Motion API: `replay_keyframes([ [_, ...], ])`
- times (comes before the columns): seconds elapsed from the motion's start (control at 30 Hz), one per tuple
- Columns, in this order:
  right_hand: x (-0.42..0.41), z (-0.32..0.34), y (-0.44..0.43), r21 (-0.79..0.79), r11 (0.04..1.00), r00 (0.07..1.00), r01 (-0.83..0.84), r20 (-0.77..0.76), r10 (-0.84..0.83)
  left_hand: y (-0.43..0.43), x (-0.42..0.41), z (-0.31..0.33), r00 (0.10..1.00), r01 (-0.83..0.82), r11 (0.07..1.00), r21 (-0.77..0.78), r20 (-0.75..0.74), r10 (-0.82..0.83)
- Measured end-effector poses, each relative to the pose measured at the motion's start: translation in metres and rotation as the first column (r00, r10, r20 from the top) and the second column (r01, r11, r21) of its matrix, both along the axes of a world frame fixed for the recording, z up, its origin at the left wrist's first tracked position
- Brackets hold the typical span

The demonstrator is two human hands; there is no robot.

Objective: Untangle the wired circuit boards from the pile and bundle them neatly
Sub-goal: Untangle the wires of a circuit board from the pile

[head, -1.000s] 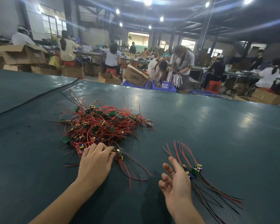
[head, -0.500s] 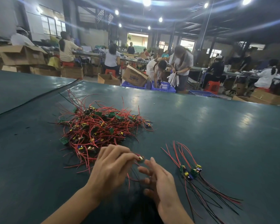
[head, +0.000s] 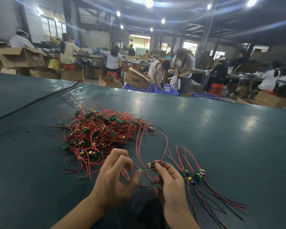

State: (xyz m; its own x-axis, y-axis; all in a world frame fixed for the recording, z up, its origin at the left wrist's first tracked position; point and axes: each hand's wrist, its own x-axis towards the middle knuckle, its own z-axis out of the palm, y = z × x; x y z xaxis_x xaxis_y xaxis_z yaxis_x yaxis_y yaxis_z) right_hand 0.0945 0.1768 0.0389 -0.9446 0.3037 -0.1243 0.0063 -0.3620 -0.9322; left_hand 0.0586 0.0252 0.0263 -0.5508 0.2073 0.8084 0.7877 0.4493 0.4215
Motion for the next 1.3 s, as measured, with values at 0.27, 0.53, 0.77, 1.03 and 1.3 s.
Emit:
replay_keyframes([
  [0.27, 0.005, -0.001, -0.011, 0.159, 0.982, 0.994, -0.098, -0.028, 0.103, 0.010, 0.000, -0.004, 0.767, 0.083, 0.948, 0.309, 0.588, -0.259],
  [0.53, 0.001, -0.003, -0.010, 0.108, 0.992, 0.997, 0.072, 0.008, -0.074, 0.012, -0.002, -0.003, 0.814, -0.002, 0.936, 0.351, 0.545, -0.202],
  [0.77, 0.005, 0.004, -0.010, 0.076, 0.997, 1.000, 0.000, 0.010, -0.001, 0.013, 0.000, -0.003, 0.675, 0.084, 0.915, 0.395, 0.653, -0.344],
  [1.03, 0.006, 0.005, -0.013, -0.032, 0.999, 0.997, -0.036, 0.061, 0.038, 0.017, 0.004, 0.000, 0.540, 0.204, 0.855, 0.477, 0.674, -0.504],
  [1.3, -0.004, 0.009, 0.002, -0.145, 0.974, 0.971, 0.176, 0.186, -0.148, 0.022, 0.004, 0.000, 0.620, 0.222, 0.857, 0.465, 0.611, -0.492],
])
